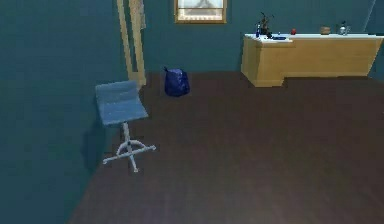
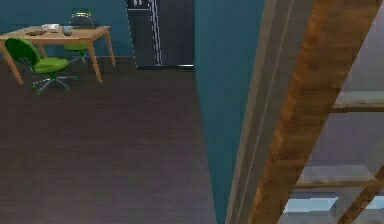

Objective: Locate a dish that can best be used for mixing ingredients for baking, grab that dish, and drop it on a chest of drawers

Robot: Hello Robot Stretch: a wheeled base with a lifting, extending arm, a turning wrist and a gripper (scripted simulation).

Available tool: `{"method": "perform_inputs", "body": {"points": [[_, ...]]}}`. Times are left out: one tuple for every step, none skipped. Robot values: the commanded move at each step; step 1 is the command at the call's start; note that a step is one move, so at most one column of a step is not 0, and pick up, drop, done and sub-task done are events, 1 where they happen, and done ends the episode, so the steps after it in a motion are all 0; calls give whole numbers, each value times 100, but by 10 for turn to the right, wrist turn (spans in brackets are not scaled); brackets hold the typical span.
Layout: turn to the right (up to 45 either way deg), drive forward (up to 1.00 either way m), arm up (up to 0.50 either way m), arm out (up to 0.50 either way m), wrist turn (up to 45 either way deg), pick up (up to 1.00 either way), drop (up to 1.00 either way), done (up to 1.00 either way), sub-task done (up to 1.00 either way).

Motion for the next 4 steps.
{"method": "perform_inputs", "body": {"points": [[-330,0,0,0,0,0,0,0,0],[-30,0,0,0,0,0,0,0,0],[0,5,0,0,0,0,0,0,0],[450,0,0,0,0,0,0,0,0]]}}
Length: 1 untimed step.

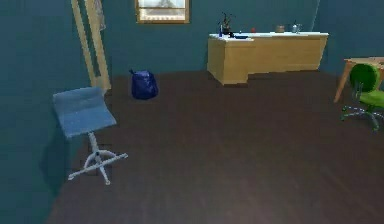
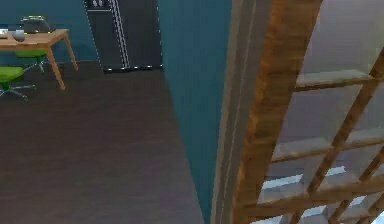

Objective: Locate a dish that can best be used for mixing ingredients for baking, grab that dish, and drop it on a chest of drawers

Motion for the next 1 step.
{"method": "perform_inputs", "body": {"points": [[450,0,0,0,0,0,0,0,0]]}}
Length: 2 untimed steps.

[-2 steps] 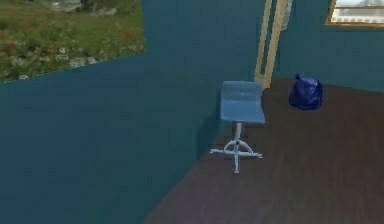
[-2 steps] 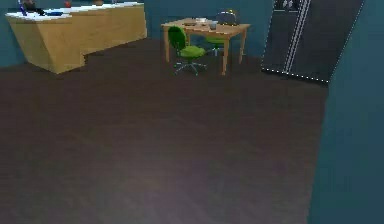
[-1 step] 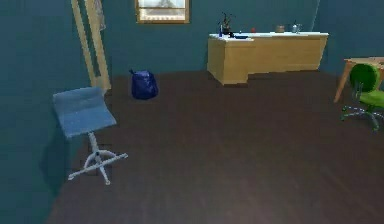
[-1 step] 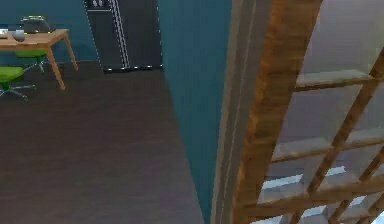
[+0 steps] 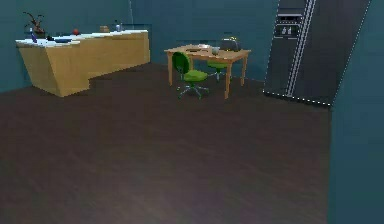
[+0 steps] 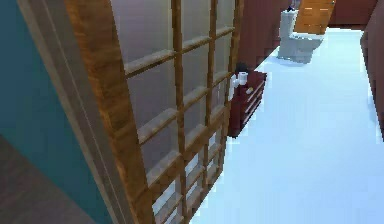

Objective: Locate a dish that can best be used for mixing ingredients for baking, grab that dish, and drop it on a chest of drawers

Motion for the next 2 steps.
{"method": "perform_inputs", "body": {"points": [[240,0,0,0,0,0,0,0,0],[0,45,0,0,0,0,0,0,0]]}}
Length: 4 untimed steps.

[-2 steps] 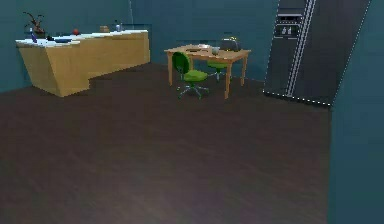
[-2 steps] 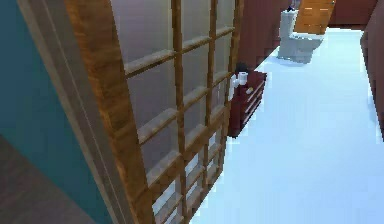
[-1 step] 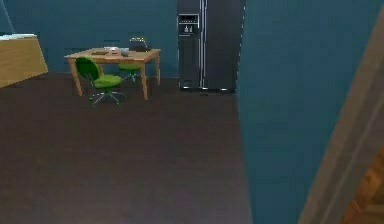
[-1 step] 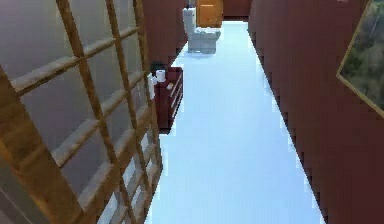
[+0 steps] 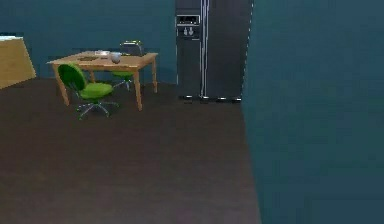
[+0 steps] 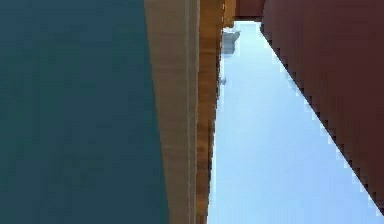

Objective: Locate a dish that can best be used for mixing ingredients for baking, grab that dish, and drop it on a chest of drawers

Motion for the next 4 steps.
{"method": "perform_inputs", "body": {"points": [[-60,0,0,0,0,0,0,0,0],[-30,0,0,0,0,0,0,0,0],[0,100,0,0,0,0,0,0,0],[0,100,0,0,0,0,0,0,0]]}}
